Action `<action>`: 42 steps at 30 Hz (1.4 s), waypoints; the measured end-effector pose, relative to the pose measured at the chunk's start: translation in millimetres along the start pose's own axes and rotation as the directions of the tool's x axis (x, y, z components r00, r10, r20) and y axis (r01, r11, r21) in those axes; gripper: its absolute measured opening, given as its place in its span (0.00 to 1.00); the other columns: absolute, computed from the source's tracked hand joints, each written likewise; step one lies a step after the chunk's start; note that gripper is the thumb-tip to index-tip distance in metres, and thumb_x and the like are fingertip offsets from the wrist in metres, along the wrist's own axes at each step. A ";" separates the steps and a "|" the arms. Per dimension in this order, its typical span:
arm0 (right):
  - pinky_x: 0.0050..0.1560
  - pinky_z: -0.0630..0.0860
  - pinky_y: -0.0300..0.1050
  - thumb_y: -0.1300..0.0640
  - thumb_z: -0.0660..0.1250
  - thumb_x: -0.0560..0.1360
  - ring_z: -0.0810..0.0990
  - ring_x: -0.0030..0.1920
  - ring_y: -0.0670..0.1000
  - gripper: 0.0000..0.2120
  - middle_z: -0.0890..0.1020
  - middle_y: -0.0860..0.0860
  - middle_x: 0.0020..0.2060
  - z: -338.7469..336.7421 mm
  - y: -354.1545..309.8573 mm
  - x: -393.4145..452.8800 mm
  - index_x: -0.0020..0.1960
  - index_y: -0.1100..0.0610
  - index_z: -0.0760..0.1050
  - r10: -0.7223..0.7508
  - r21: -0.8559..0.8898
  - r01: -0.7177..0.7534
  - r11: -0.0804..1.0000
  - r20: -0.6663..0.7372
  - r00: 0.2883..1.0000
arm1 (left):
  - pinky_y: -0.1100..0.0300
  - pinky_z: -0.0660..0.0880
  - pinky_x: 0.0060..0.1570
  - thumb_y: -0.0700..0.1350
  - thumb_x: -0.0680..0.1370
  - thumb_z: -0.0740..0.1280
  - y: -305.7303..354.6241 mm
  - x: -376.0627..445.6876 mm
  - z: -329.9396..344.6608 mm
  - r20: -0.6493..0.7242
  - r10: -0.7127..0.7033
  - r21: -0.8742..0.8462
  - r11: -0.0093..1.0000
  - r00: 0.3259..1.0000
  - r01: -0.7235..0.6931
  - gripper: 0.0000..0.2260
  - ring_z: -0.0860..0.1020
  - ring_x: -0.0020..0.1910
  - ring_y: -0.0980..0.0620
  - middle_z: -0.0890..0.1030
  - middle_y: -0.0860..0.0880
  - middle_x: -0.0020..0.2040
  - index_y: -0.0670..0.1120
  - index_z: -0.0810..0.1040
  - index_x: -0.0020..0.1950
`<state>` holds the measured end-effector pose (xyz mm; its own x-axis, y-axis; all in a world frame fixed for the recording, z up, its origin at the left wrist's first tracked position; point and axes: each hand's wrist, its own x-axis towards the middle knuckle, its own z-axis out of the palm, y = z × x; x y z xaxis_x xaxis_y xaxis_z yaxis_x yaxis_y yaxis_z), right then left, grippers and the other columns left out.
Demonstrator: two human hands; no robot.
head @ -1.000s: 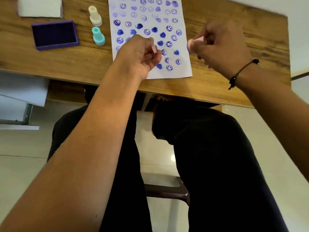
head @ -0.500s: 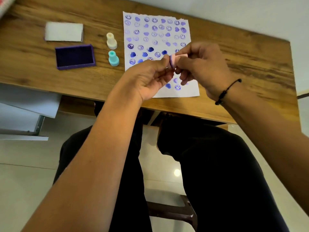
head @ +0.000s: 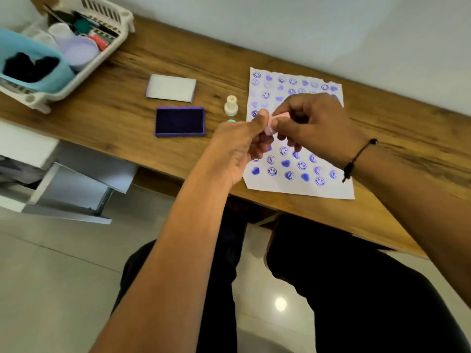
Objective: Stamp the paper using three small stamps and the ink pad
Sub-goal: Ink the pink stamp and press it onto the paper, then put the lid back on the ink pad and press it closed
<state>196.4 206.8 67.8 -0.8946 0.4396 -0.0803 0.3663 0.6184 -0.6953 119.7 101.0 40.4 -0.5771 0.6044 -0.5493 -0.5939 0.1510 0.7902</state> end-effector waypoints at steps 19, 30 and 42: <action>0.38 0.66 0.44 0.60 0.63 0.73 0.76 0.44 0.62 0.10 0.80 0.67 0.46 55.3 20.4 168.3 0.48 0.67 0.77 -0.071 -0.638 0.197 0.745 0.218 0.973 | 0.65 0.72 0.33 0.43 0.77 0.61 33.8 30.5 -57.8 -0.309 0.070 -0.075 0.992 0.948 -0.098 0.09 0.75 0.32 0.55 0.78 0.48 0.34 0.42 0.79 0.43; 0.31 0.64 0.43 0.47 0.66 0.70 0.71 0.34 0.58 0.20 0.69 0.54 0.26 98.1 -52.8 209.3 0.29 0.60 0.68 -0.117 -0.579 0.276 0.767 0.297 0.948 | 0.67 0.74 0.29 0.38 0.75 0.64 34.1 40.8 -89.2 -0.389 0.011 -0.157 0.985 0.921 -0.078 0.05 0.75 0.30 0.56 0.78 0.48 0.33 0.41 0.79 0.45; 0.32 0.66 0.43 0.54 0.71 0.69 0.76 0.43 0.57 0.12 0.74 0.55 0.40 135.6 -62.8 224.6 0.42 0.61 0.73 0.020 -0.558 0.236 0.795 0.414 0.910 | 0.68 0.72 0.26 0.37 0.74 0.64 36.2 46.4 -111.1 -0.425 -0.043 -0.272 0.959 0.904 -0.082 0.03 0.74 0.28 0.55 0.77 0.47 0.31 0.40 0.78 0.44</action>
<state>-62.3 178.3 -3.4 -0.9127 0.1432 -0.3828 0.2232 0.9592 -0.1734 9.2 47.6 13.4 -0.7346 0.2070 -0.6461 -0.6743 -0.1173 0.7291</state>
